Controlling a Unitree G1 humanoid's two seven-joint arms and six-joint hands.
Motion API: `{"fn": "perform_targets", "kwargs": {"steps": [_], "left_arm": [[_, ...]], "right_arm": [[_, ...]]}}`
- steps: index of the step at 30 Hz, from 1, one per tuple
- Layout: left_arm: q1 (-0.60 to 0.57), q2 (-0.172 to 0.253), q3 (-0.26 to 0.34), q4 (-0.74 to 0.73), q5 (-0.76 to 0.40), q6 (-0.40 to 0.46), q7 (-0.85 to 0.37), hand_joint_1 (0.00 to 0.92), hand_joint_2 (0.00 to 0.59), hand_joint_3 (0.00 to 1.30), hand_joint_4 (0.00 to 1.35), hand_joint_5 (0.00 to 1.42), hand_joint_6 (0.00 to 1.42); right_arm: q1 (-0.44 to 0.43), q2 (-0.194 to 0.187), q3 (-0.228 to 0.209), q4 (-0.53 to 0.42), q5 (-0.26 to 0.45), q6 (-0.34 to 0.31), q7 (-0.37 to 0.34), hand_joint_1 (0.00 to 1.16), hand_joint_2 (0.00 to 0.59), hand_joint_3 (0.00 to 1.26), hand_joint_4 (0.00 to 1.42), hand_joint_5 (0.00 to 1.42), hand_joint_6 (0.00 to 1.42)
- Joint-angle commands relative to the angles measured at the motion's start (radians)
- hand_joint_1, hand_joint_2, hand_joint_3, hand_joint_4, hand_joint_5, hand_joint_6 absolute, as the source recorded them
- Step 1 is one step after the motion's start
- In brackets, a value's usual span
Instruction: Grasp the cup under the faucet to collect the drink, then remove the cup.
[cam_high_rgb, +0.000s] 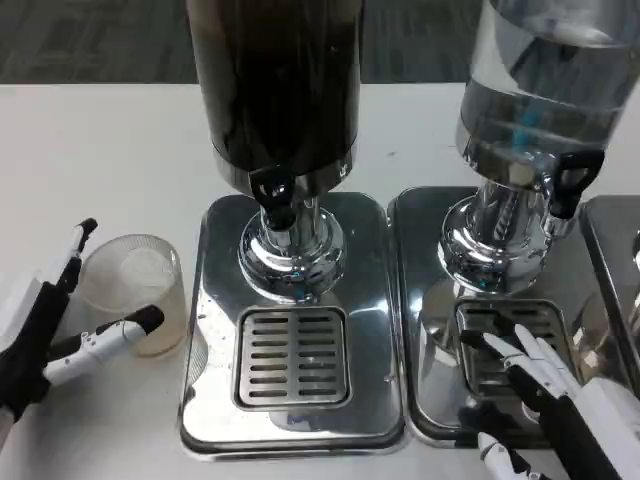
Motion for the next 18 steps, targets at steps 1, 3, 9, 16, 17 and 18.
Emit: {"fn": "perform_targets", "kwargs": {"steps": [1,3,9,16,17,18], "left_arm": [[-0.028,-0.008,-0.021,0.038,0.021,-0.017,0.027,0.055,0.043,0.00,0.00,0.07,0.09],[-0.038,-0.013,-0.026,0.061,0.021,-0.032,0.039,0.068,0.057,0.00,0.00,0.09,0.11],[-0.056,-0.028,-0.034,0.119,0.022,-0.078,0.057,0.099,0.076,0.00,0.00,0.12,0.14],[-0.063,-0.042,-0.039,0.138,0.032,-0.096,0.081,0.100,0.077,0.00,0.00,0.12,0.15],[-0.064,-0.044,-0.038,0.140,0.032,-0.098,0.083,0.100,0.078,0.00,0.00,0.12,0.15],[-0.065,-0.045,-0.039,0.141,0.033,-0.099,0.085,0.100,0.078,0.00,0.00,0.12,0.15]], "right_arm": [[-0.004,-0.003,0.000,0.004,0.011,0.006,0.005,0.48,0.585,0.15,0.00,0.00,0.18],[-0.010,-0.006,-0.001,0.007,0.012,0.006,0.009,0.48,0.585,0.15,0.00,0.00,0.18],[-0.018,-0.008,-0.003,0.012,0.015,0.008,0.016,0.48,0.585,0.16,0.00,0.00,0.19],[-0.010,-0.008,-0.007,0.010,0.017,0.006,0.014,0.48,0.585,0.17,0.00,0.00,0.20],[-0.008,-0.008,-0.007,0.009,0.017,0.006,0.013,0.48,0.585,0.17,0.00,0.00,0.20],[-0.006,-0.008,-0.007,0.007,0.016,0.005,0.013,0.48,0.585,0.17,0.00,0.00,0.20]]}}
